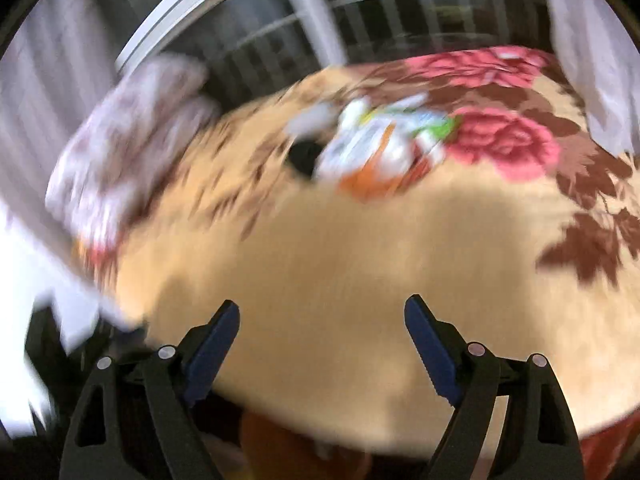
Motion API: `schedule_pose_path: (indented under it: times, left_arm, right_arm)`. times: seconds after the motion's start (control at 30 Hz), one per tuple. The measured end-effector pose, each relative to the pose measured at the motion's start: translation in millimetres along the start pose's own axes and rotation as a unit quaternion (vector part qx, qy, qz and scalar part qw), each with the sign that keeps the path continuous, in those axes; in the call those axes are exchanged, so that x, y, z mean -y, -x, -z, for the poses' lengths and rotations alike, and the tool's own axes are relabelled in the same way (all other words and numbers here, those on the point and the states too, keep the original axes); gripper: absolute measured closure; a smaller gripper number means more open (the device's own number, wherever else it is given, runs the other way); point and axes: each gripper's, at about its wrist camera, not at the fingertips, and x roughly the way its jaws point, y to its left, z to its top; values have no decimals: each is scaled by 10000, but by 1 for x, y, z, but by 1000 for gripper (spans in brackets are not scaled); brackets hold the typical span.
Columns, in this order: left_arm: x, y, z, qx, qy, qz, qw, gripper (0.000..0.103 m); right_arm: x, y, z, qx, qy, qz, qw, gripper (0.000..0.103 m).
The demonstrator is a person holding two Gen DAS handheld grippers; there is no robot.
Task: Collect trash
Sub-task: 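Grasp the white snack bag with orange stripe with the right gripper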
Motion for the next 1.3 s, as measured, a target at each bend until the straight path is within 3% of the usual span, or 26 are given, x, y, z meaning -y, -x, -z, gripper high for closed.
schedule_pose_path:
  times: [0.1,0.2,0.3,0.43,0.5,0.53,0.57,0.6,0.63,0.8,0.87,0.93,1.03,1.13,1.3]
  left_arm:
    - [-10,-5,-18,185,298,20,9994,25]
    - [-16,-8,-22,246,586,198,9978,25]
    - [-19,-9,-27,264,656,280,9971,25]
    - [-23,-11,-27,303,609,272,9973,25]
    - [-27,-13,-28,287,654,310,9970,25]
    - [-28,-13,-28,275,682,323,9968,25]
    - [-29,-14,-28,262,708,334,9966,25]
    - [-29,-14,-29,252,718,342,9965,25]
    - [-30,-13,-29,253,722,343,9965,25]
    - [-26,-14,-34,273,663,352,9968,25]
    - [-25,-17,-40,250,694,410,9964,25]
    - [-22,-21,-47,236,730,461,9960,25]
    - [-9,-32,-64,207,630,538,9964,25]
    - [8,-47,-85,177,441,648,9968,25]
    - [52,-95,-136,80,-5,797,9968,25]
  right_arm:
    - [17,-26,-35,398,-581,101,9975,20]
    - [17,-52,-60,819,-669,599,9926,20]
    - [20,-82,-72,833,-805,876,9894,20]
    - [25,-109,-77,789,-1026,896,9875,20]
    - [22,-116,-79,789,-1017,912,9875,34]
    - [19,-119,-81,775,-967,976,9875,47]
    - [15,-119,-82,812,-894,1026,9874,51]
    - [11,-116,-81,877,-836,1013,9875,54]
    - [6,-110,-79,981,-773,998,9871,68]
    - [1,-65,-69,1612,-669,402,9838,69]
    - [11,-47,-65,1849,-807,-93,9794,69]
    - [15,-35,-63,1985,-714,318,9770,69]
    - [46,-13,-55,2224,-1153,-19,9681,69]
    - [68,11,-48,2509,-1275,855,9558,69]
    - [97,37,-36,2743,-1567,1128,9421,69]
